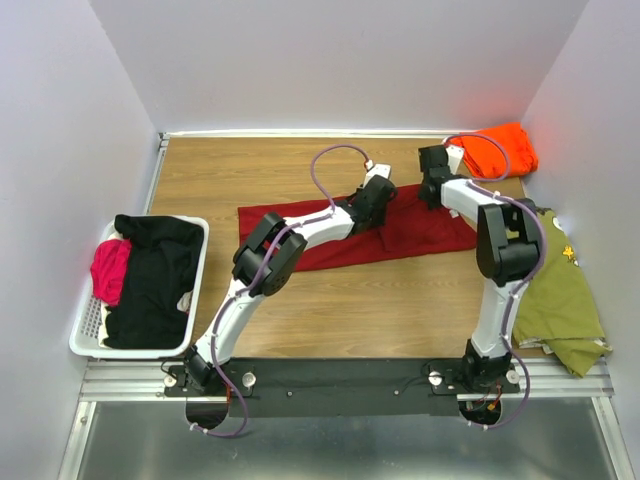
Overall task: Fold and stack the t-shirts
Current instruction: Rotate the tshirt 90 degrees
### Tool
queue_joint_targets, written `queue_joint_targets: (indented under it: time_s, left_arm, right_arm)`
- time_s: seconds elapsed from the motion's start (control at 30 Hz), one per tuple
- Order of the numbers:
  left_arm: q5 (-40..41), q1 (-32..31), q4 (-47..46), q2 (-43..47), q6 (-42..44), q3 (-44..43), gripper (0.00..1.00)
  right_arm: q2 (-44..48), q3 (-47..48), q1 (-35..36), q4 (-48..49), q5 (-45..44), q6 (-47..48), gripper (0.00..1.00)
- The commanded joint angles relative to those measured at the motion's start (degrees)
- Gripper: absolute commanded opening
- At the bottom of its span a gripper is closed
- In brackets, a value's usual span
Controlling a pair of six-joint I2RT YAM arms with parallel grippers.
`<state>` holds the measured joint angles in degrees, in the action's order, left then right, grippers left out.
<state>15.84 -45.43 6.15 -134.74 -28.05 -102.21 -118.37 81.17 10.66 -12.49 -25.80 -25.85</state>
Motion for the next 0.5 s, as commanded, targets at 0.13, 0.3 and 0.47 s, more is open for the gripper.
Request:
queue_joint_targets:
  time_s: [0.13, 0.3, 0.47]
  left_arm:
    - [-0.4, 0.4, -3.1, 6.1, 2.7, 6.2, 0.41]
    - [0.2, 0.4, -3.9, 8.7, 3.1, 8.3, 0.41]
    - [0.8, 0.4, -4.2, 9.9, 3.6, 9.3, 0.41]
  right_arm:
    - [18.9, -11.7, -1.0, 0.9, -3.3, -0.1, 0.4]
    - [23.2, -21.1, -2.8, 1.3, 0.6, -3.4, 0.4]
    - [24.5, -26.8, -4.2, 3.6, 6.5, -5.0, 0.4]
